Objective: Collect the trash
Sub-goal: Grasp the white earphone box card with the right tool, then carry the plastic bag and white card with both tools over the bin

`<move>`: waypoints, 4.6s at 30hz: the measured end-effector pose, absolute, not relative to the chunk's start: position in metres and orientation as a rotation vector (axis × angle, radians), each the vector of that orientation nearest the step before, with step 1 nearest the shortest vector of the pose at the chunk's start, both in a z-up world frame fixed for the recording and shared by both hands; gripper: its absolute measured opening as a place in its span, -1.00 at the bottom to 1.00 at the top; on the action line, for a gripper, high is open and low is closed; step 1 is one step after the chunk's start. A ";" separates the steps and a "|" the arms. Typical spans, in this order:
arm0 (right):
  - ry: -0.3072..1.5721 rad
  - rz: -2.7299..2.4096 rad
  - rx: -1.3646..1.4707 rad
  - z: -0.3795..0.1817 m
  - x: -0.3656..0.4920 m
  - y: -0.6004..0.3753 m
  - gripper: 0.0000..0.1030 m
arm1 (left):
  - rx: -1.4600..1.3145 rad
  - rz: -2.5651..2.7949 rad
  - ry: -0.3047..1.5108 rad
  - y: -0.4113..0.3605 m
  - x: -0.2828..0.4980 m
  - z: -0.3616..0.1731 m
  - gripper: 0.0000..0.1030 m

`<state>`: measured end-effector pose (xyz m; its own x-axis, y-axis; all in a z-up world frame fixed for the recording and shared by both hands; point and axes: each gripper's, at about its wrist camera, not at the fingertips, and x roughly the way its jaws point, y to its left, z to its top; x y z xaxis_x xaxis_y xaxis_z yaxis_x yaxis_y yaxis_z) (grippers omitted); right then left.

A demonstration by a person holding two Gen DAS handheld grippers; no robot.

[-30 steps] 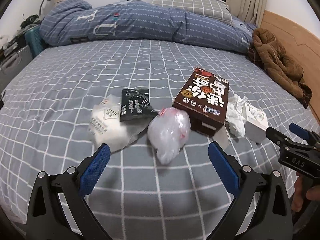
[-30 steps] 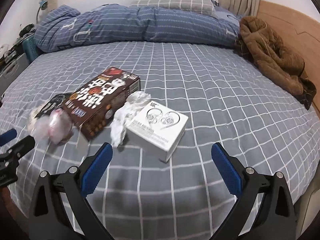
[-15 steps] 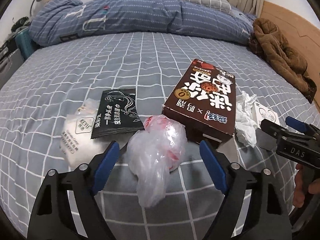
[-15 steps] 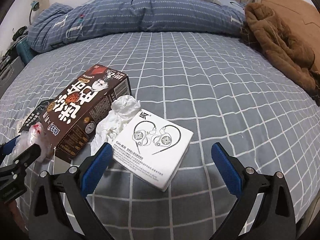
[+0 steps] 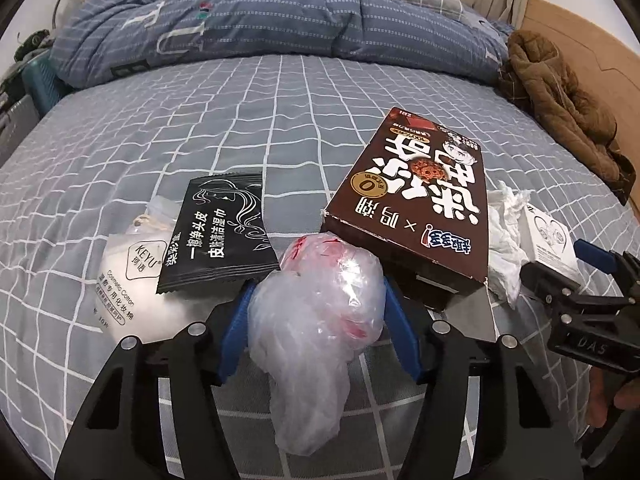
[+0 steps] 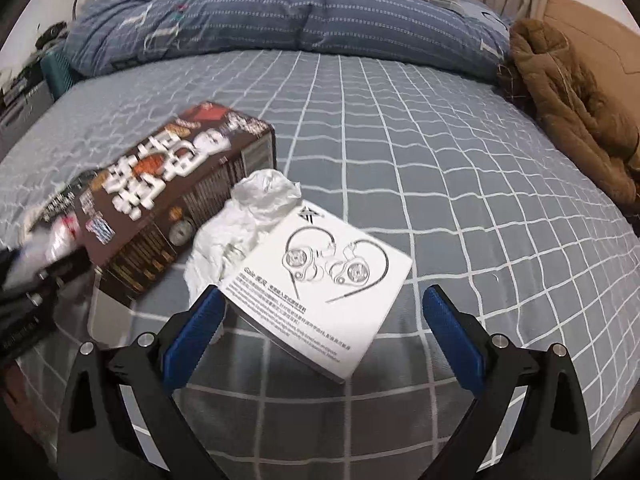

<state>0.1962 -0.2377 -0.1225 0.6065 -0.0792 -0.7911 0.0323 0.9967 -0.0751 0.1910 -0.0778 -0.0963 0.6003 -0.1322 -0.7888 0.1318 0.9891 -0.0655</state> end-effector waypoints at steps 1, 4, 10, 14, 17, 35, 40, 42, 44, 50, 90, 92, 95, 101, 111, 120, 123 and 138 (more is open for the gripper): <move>0.925 -0.065 -0.067 -0.125 0.197 -0.240 0.85 | -0.005 -0.155 0.914 -0.077 0.192 -0.096 0.15; 0.938 -0.053 -0.096 -0.126 0.197 -0.244 0.85 | -0.012 -0.157 0.915 -0.075 0.193 -0.096 0.15; 0.914 -0.046 -0.063 -0.111 0.189 -0.257 0.85 | -0.010 -0.157 0.912 -0.075 0.191 -0.092 0.14; 0.873 -0.041 0.057 -0.098 0.188 -0.268 0.85 | -0.019 -0.153 0.914 -0.073 0.191 -0.090 0.14; 0.873 -0.017 0.124 -0.087 0.187 -0.273 0.85 | -0.017 -0.153 0.911 -0.074 0.191 -0.089 0.14; 0.992 -0.150 0.246 -0.117 0.218 -0.272 0.73 | -0.008 -0.154 0.911 -0.078 0.186 -0.089 0.13; 1.001 -0.143 0.241 -0.119 0.218 -0.272 0.44 | -0.011 -0.150 0.914 -0.075 0.188 -0.089 0.13; 0.998 -0.140 0.242 -0.117 0.216 -0.271 0.43 | -0.011 -0.152 0.911 -0.075 0.188 -0.088 0.13; 0.985 -0.139 0.247 -0.112 0.215 -0.270 0.43 | -0.015 -0.154 0.906 -0.074 0.187 -0.085 0.13; 0.935 -0.141 0.239 -0.092 0.203 -0.273 0.43 | -0.033 -0.160 0.886 -0.069 0.182 -0.073 0.13; 0.735 -0.016 0.101 -0.009 0.084 -0.206 0.43 | -0.047 -0.156 0.807 -0.048 0.077 -0.006 0.12; 0.736 -0.011 0.096 -0.009 0.078 -0.202 0.43 | -0.044 -0.155 0.805 -0.048 0.072 -0.005 0.12; 0.736 -0.004 0.092 -0.008 0.070 -0.197 0.43 | -0.045 -0.154 0.804 -0.046 0.064 -0.003 0.12; 0.735 0.000 0.089 -0.008 0.052 -0.194 0.43 | -0.044 -0.153 0.805 -0.045 0.052 -0.003 0.12; 0.744 0.019 0.081 -0.008 0.028 -0.185 0.43 | -0.031 -0.154 0.825 -0.044 0.024 -0.008 0.12; 0.758 0.023 0.086 -0.014 0.005 -0.182 0.43 | -0.028 -0.151 0.840 -0.039 0.003 -0.011 0.12; 0.763 0.028 0.079 -0.017 -0.003 -0.180 0.43 | -0.022 -0.153 0.845 -0.039 -0.005 -0.013 0.12; 0.762 0.058 0.071 -0.016 -0.045 -0.170 0.43 | -0.016 -0.153 0.875 -0.036 -0.043 -0.024 0.12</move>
<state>-0.0451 -0.1702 -0.0163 0.7220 0.0781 -0.6874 -0.0267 0.9960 0.0850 -0.0432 -0.0364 -0.0237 0.6310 -0.1403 -0.7630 0.1271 0.9889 -0.0767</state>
